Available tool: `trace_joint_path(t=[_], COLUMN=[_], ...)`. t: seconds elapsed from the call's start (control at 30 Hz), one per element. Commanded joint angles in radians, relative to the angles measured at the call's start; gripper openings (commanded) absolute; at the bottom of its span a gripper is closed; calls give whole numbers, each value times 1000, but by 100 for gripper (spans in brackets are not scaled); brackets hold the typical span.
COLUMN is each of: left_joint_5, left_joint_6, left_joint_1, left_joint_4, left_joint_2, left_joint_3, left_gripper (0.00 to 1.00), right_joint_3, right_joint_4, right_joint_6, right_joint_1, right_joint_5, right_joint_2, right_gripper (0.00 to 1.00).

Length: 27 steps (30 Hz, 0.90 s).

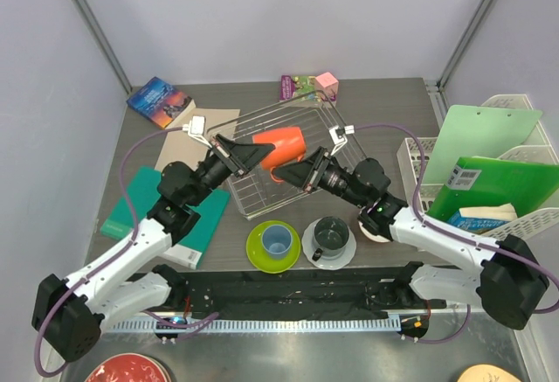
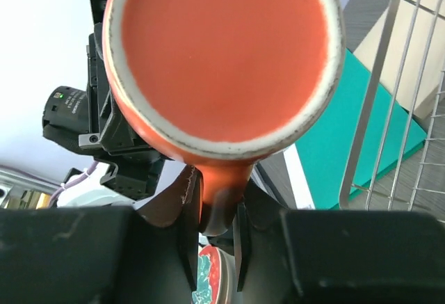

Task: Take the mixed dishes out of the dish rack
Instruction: Pick up the cup from the dish rack, then place the cup at the center of the board.

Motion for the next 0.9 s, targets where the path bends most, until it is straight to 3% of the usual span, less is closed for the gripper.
trace_joint_path(t=[0.0, 0.03, 0.07, 0.17, 0.23, 0.43, 0.63, 0.73, 0.87], left_joint_5=[-50, -46, -32, -26, -29, -39, 10, -21, -163], left_joint_6=[64, 78, 93, 199, 259, 331, 406, 497, 645], left_joint_1=[-3, -3, -3, -3, -3, -3, -21, -87, -234], left_joint_4=[-86, -113, -154, -380, -489, -584, -776, -946, -1138], left_joint_2=[22, 29, 38, 90, 134, 246, 497, 626, 833], left_joint_3=[18, 56, 88, 248, 355, 561, 860, 1059, 1294], left_gripper=[0, 0, 0, 0, 0, 0, 0, 0, 0], right_joint_3=[-8, 8, 23, 107, 146, 154, 85, 104, 186], right_joint_4=[16, -71, -137, -412, -560, -829, -934, -993, -1105], right_joint_6=[-138, -167, -185, -291, -338, -399, -334, -325, -325], right_joint_1=[8, 7, 8, 10, 10, 8, 10, 8, 10], right_joint_5=[45, 59, 98, 215, 275, 598, 884, 939, 1028], right_joint_2=[-28, -36, -40, -72, -113, -299, -551, -640, -683], right_gripper=[23, 46, 77, 98, 100, 100, 100, 99, 98])
